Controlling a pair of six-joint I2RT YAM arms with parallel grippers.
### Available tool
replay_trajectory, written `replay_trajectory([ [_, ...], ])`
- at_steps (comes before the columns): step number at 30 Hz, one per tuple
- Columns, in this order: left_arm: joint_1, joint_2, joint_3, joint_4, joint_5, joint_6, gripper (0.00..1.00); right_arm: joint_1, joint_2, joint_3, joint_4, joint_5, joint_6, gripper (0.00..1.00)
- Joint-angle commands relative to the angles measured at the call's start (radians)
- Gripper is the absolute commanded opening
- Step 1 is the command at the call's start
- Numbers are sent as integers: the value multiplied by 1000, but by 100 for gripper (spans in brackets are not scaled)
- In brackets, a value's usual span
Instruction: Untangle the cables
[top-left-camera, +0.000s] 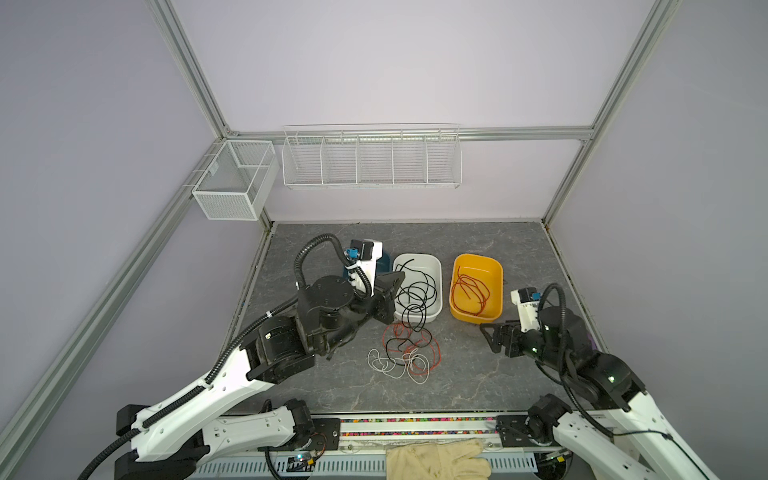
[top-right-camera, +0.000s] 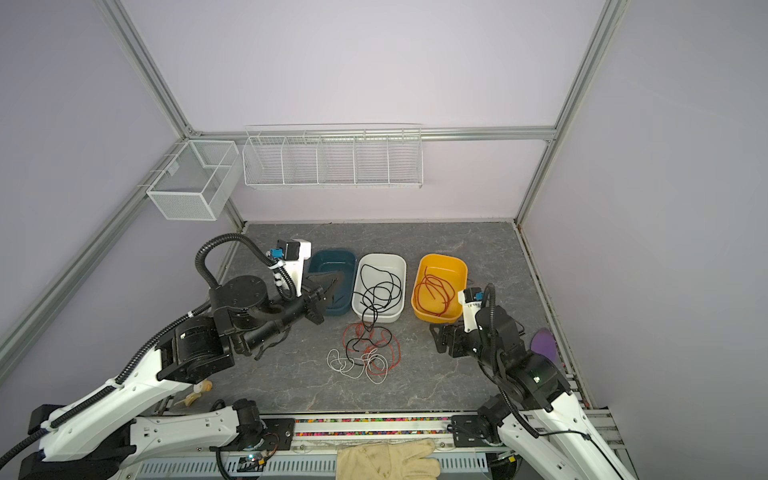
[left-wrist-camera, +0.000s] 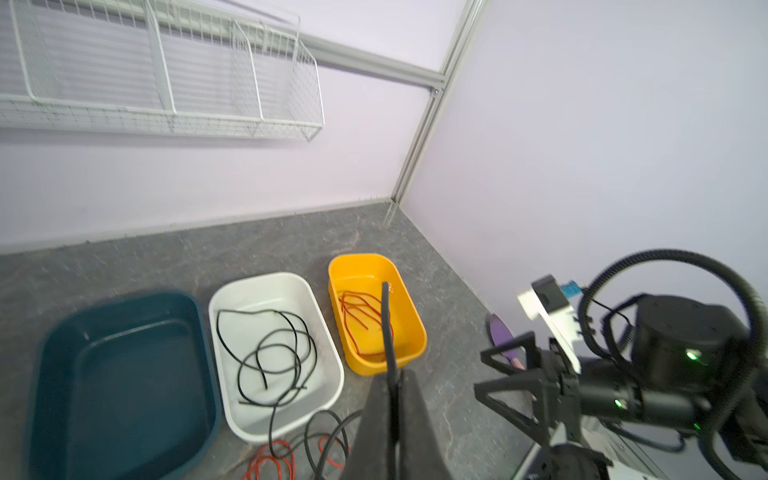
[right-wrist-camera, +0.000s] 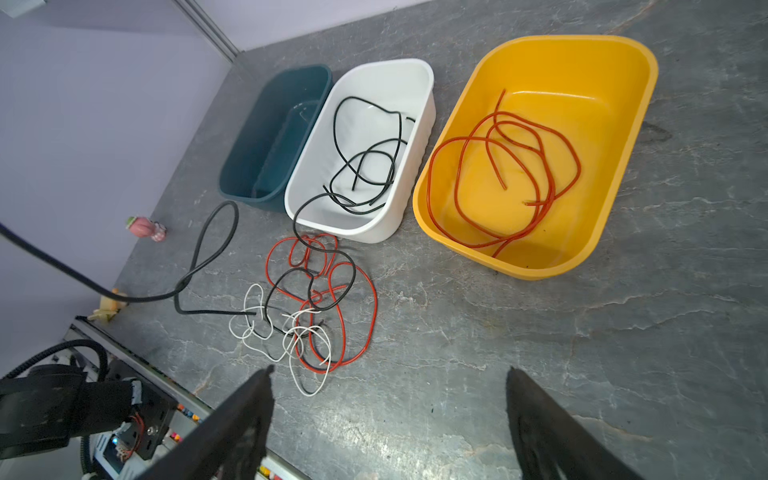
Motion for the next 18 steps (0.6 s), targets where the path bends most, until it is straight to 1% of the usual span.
replay_trajectory([
  [1,57,46,80,-77,41,101,0,6,-39,82,-140,34,9,88],
  [3,93,72,123,-76,71,122,0,6,-54,153,-225,62,15,88],
  [7,134,135,229,-94,84,167,0,5,-107,232,-310,85,3,88],
  [11,191,189,308,-86,140,182,0,5,-161,322,-406,178,-56,88],
  [14,229,222,341,-53,176,184,0,5,-213,311,-423,240,-86,88],
  [18,280,282,386,-25,224,178,0,5,-288,221,-371,191,-73,88],
])
